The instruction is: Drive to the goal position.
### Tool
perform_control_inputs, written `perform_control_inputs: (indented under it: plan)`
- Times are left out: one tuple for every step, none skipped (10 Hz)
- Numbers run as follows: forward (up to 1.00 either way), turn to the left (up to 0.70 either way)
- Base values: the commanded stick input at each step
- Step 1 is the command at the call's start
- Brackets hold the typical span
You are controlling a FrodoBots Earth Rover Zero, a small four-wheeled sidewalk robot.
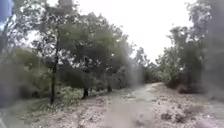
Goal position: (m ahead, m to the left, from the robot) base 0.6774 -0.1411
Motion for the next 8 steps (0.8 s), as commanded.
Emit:
perform_control_inputs:
  plan:
    - [0.45,-0.08]
    - [0.45,-0.13]
    - [0.45,-0.18]
    - [0.45,-0.23]
    - [0.45,-0.27]
    - [0.45,-0.27]
    - [0.45,-0.27]
    - [0.45,-0.08]
